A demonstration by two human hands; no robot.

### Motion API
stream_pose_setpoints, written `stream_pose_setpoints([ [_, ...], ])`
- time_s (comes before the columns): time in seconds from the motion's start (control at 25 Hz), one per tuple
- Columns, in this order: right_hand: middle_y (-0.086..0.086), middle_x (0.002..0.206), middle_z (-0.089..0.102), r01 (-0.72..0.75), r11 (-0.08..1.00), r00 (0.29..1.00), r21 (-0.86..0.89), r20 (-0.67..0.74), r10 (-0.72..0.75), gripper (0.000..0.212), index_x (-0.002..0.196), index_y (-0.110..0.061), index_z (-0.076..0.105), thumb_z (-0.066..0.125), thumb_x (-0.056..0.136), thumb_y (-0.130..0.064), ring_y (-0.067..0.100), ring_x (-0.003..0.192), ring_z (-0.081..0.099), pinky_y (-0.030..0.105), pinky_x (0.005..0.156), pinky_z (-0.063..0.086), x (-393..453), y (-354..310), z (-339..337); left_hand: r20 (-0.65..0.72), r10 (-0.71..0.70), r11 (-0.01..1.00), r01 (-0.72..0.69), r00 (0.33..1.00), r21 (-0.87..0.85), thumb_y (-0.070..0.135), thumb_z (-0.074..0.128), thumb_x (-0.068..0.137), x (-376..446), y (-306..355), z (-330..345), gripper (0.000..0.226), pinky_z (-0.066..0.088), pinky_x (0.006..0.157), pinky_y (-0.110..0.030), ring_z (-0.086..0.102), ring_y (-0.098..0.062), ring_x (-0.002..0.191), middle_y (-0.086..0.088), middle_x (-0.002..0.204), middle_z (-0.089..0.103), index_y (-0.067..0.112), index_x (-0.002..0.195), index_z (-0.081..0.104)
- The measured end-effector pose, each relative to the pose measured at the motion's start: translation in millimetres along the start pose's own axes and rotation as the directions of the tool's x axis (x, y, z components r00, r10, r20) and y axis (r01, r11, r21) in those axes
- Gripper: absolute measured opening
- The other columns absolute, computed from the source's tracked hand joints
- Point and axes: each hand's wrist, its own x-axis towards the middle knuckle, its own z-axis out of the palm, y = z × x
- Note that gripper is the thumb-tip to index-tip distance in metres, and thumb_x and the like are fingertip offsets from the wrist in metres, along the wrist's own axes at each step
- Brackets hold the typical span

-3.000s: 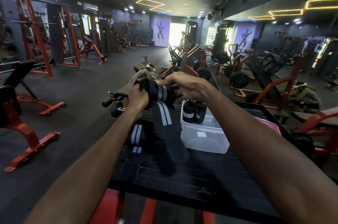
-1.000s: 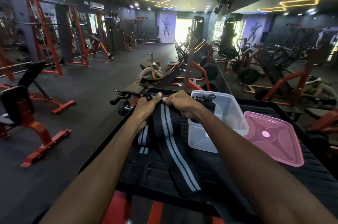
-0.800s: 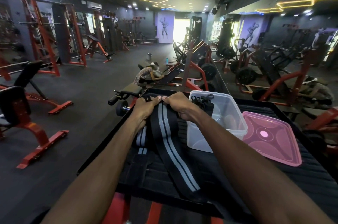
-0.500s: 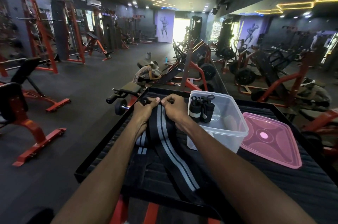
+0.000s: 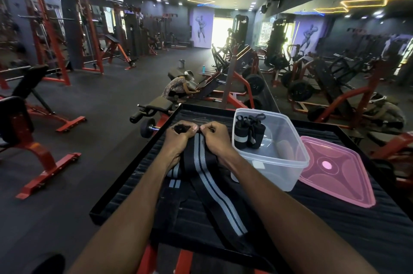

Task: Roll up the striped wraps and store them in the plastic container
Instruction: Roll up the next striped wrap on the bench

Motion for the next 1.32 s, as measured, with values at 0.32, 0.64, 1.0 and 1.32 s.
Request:
stream_pose_setpoints([
  [0.32,0.000,0.086,0.067,0.132,0.987,0.991,0.091,-0.035,-0.129,0.012,0.084,-0.010,0.067,0.065,0.090,0.000,0.014,0.087,0.062,0.025,0.082,0.048,-4,10,1,-0.018,0.022,1.000,-0.022,1.000,0.000,0.007,0.076,0.084,3,-4,0,0.010,0.053,0.089,-0.034,0.067,-0.014,0.084,-0.004,0.084,0.073,0.012,0.077,0.073],
  [0.64,-0.001,0.086,0.068,0.142,0.988,0.989,0.061,0.033,-0.145,0.012,0.086,-0.014,0.069,0.062,0.095,-0.009,0.014,0.086,0.063,0.031,0.083,0.049,2,23,-4,0.012,0.066,0.993,-0.067,0.998,0.096,0.002,0.074,0.084,0,-7,1,0.012,0.052,0.084,-0.024,0.066,0.000,0.081,0.007,0.083,0.072,0.014,0.083,0.074],
  [1.0,0.004,0.096,0.070,0.014,0.988,0.996,0.153,0.088,-0.027,0.015,0.095,-0.009,0.068,0.060,0.098,-0.021,0.015,0.091,0.064,0.026,0.081,0.048,-1,24,-5,0.014,0.072,0.994,-0.073,0.997,0.077,0.001,0.075,0.083,-1,-5,-1,0.015,0.053,0.088,-0.023,0.065,-0.006,0.086,0.005,0.085,0.071,0.015,0.082,0.073],
  [1.32,-0.003,0.087,0.066,0.158,0.982,0.987,0.106,0.013,-0.160,0.017,0.085,-0.019,0.065,0.060,0.095,-0.007,0.011,0.087,0.061,0.027,0.084,0.048,-6,25,-10,0.071,0.007,1.000,-0.008,0.997,0.012,0.016,0.075,0.087,-4,-4,0,0.007,0.053,0.096,-0.035,0.069,-0.013,0.091,0.002,0.085,0.075,0.017,0.080,0.076],
])
